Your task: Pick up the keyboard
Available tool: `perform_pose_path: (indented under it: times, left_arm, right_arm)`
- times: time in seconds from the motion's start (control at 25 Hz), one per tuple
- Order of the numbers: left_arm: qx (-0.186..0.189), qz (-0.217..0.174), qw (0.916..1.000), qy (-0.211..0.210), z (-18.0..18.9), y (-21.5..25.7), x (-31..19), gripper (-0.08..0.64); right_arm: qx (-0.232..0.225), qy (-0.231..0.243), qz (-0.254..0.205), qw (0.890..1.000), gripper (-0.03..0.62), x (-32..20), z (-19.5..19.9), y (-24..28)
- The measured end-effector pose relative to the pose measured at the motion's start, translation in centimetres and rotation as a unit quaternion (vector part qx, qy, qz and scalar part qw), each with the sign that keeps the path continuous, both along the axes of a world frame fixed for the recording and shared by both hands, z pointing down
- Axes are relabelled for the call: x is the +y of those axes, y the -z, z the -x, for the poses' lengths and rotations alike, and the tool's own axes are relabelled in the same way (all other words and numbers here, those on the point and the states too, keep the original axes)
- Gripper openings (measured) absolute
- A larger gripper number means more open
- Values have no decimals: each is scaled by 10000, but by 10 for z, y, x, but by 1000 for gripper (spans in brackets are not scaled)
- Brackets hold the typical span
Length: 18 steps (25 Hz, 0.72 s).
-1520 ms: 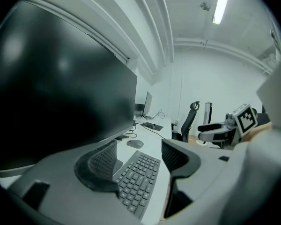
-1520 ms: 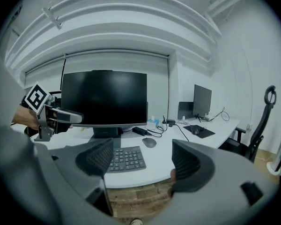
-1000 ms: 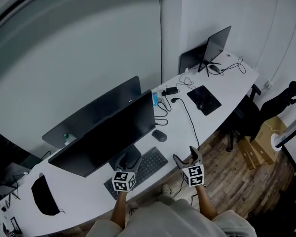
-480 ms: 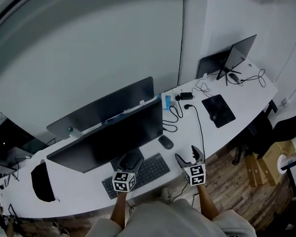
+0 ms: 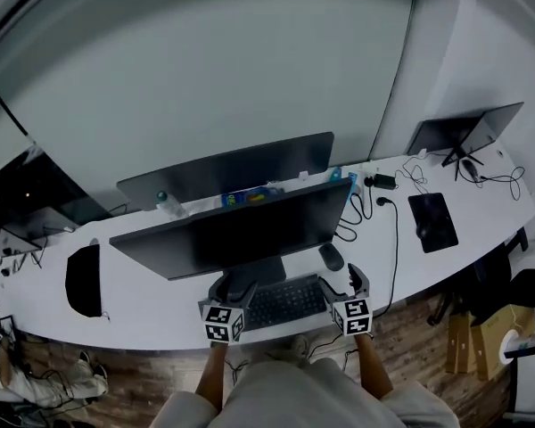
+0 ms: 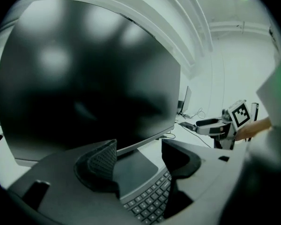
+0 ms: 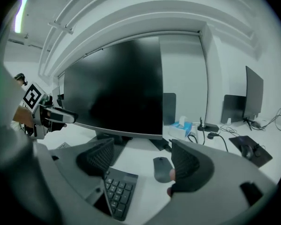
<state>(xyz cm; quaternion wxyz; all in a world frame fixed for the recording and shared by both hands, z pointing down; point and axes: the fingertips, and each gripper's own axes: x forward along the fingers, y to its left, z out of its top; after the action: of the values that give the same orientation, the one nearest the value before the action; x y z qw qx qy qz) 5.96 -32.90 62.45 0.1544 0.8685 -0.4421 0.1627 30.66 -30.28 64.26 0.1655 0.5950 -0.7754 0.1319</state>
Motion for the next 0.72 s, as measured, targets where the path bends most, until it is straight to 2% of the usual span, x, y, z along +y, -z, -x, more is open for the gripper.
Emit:
perform_pose_path:
  times: [0.2, 0.72]
  left_arm:
    - [18, 74, 9991, 421, 50, -4, 5, 285]
    - [104, 256, 9948, 979, 156, -12, 26, 285]
  right_arm:
    - [-16, 400, 49, 9992, 379, -13, 45, 1]
    - [92, 746, 197, 9970, 379, -16, 128, -2]
